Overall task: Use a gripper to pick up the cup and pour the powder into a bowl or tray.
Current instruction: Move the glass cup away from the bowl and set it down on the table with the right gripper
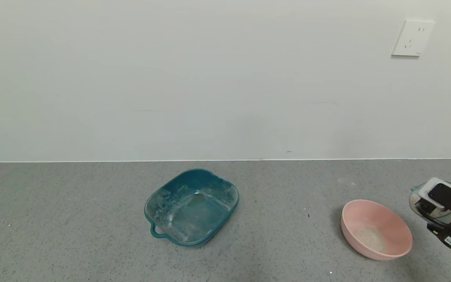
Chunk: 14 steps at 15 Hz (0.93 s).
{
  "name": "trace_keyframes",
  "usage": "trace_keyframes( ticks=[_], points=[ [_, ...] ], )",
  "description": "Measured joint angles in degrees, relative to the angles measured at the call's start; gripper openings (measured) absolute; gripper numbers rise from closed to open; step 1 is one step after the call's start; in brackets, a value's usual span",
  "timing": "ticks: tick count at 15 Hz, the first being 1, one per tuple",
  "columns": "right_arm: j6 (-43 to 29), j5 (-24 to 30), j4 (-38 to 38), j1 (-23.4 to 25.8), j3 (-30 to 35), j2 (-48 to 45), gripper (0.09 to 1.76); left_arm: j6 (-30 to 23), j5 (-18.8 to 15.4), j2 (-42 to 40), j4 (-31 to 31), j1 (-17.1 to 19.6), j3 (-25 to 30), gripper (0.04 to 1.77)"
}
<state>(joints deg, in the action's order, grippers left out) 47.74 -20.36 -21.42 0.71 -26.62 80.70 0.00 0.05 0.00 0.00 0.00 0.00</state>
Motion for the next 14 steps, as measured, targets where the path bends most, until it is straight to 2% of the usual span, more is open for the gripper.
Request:
trace_keyframes(
  ticks=[3,6,11,14],
  points=[
    [-14.64,2.26,-0.05,0.52,-2.26,-0.35,1.35,0.00,0.02,0.00,0.00,0.00,0.00,1.76],
    [-26.25,2.52,-0.11,-1.63,-5.56,-0.02,1.35,0.00,0.00,0.00,0.00,0.02,0.00,1.76],
    [-43.41,2.26,-0.29,-11.36,-11.98,2.16,1.35,0.00,0.00,0.00,0.00,0.00,0.00,1.76],
    [-49.27,2.01,-0.55,-16.80,-16.62,5.73,1.35,0.00,0.00,0.00,0.00,0.02,0.00,1.76]
  ],
)
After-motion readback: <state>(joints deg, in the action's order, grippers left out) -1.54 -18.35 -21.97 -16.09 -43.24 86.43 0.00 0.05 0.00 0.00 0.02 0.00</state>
